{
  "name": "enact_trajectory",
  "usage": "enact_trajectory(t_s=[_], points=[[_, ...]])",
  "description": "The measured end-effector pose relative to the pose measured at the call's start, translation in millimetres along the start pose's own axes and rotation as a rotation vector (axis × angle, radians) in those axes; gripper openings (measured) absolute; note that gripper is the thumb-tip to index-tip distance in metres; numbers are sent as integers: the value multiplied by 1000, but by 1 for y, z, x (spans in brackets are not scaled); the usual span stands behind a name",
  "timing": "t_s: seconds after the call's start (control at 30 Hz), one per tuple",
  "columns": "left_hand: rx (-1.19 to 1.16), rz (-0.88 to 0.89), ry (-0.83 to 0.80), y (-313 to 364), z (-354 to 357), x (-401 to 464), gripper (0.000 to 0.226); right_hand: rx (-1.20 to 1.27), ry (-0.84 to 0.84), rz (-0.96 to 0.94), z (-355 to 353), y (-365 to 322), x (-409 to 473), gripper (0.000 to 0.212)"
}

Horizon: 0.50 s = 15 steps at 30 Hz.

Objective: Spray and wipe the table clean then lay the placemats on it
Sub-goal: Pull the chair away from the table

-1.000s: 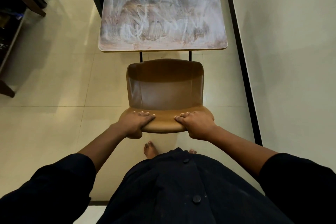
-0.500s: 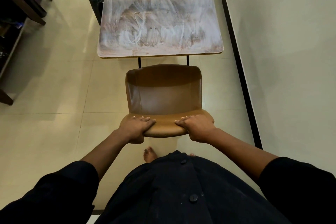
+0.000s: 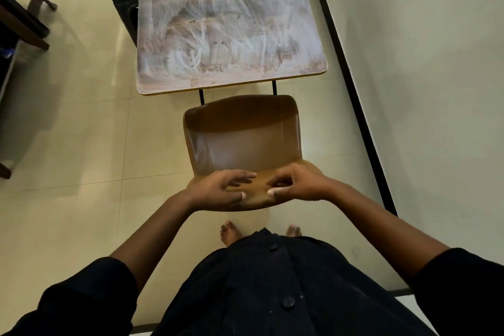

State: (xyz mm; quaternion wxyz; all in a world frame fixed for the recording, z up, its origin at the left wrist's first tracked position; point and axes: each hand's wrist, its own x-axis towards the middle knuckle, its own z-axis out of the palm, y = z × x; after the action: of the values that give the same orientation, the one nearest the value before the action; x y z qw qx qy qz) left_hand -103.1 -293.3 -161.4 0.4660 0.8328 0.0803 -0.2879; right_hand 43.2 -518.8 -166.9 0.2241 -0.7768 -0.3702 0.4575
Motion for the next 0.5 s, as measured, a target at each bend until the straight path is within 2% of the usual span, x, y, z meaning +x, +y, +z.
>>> enact_trajectory(t_s=[0.07, 0.23, 0.5], points=[[-29, 17, 49, 8, -4, 3, 54, 190, 128, 28, -3, -3, -5, 30], [-48, 48, 109, 38, -4, 19, 46, 484, 396, 84, -10, 5, -21, 18], [-112, 74, 170, 104, 30, 73, 38, 654, 536, 69, -65, 59, -54, 18]])
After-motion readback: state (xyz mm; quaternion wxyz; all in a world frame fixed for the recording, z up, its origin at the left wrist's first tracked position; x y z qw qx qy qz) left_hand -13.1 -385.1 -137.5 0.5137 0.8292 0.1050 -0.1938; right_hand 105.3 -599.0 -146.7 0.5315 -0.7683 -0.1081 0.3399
